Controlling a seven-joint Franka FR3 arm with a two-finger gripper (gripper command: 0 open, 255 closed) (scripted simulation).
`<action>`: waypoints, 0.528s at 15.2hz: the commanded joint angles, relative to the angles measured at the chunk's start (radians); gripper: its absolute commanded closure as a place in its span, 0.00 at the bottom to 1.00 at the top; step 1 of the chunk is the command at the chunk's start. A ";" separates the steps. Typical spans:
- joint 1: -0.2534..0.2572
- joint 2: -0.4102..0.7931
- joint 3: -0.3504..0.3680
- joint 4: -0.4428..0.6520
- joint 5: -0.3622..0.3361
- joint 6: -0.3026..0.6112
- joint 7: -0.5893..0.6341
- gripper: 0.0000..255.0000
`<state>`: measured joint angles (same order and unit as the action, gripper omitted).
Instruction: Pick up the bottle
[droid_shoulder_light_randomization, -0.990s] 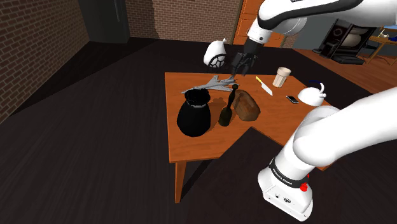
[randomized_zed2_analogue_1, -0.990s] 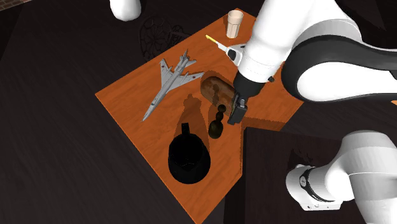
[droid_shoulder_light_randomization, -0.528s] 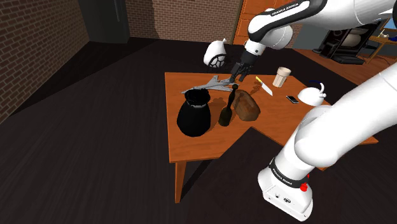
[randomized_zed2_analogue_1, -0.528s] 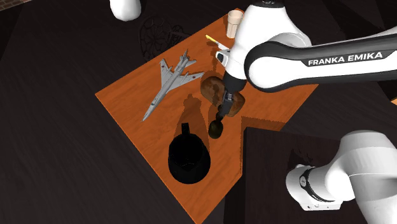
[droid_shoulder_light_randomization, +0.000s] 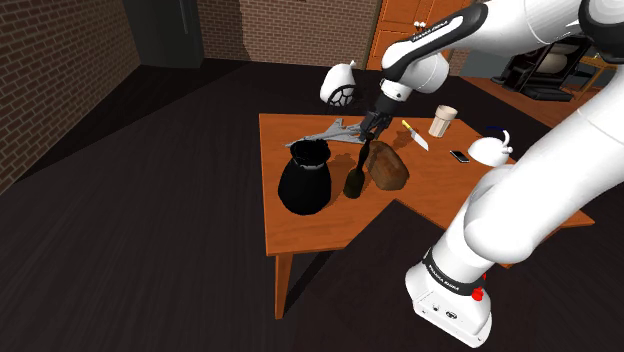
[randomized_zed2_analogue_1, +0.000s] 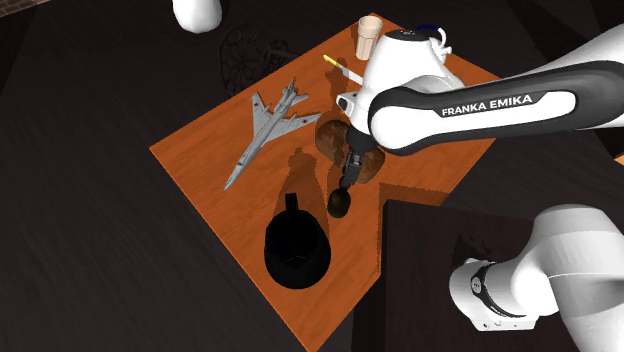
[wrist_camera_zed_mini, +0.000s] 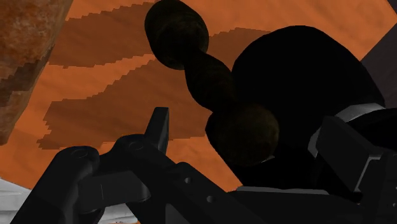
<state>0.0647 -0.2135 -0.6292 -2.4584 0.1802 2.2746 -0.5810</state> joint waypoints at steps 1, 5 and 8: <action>0.004 0.015 -0.005 -0.005 0.013 0.017 -0.013 0.00; 0.004 0.015 -0.005 -0.005 0.013 0.017 -0.013 1.00; 0.004 0.015 -0.005 -0.005 0.013 0.017 -0.013 1.00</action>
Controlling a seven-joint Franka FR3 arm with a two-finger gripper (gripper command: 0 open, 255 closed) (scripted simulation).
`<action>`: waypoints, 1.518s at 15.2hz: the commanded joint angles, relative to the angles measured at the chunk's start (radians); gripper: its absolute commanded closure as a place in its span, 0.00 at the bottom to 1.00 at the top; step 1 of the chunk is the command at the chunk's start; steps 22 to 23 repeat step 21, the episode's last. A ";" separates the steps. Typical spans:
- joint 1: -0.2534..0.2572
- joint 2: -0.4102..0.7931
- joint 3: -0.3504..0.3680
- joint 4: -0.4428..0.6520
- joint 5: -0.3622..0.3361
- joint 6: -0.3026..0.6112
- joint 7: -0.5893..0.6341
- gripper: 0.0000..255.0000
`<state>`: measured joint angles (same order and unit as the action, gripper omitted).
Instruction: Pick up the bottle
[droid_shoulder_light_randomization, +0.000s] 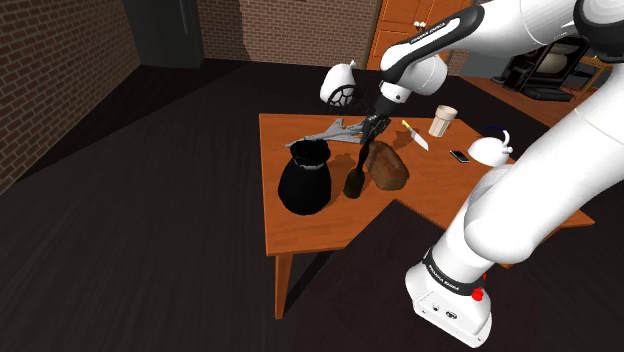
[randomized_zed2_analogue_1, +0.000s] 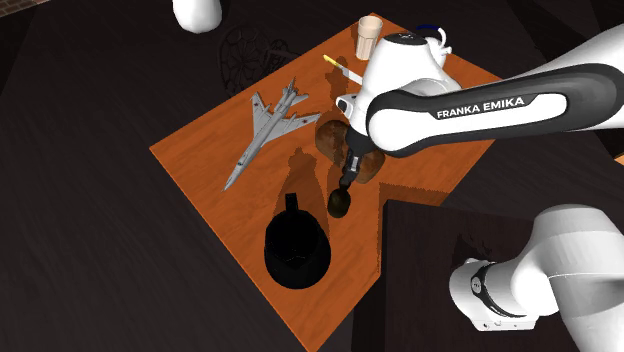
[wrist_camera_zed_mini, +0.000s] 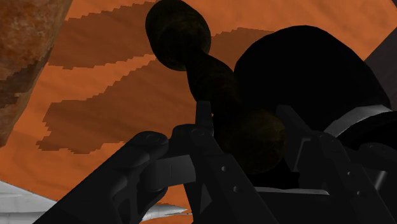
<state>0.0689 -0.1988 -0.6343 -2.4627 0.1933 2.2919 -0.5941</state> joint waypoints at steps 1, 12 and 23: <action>0.000 0.001 0.000 -0.001 0.000 0.000 0.000 1.00; -0.020 -0.073 0.027 0.050 -0.061 -0.107 0.067 1.00; -0.031 -0.122 0.049 0.108 -0.094 -0.203 0.111 1.00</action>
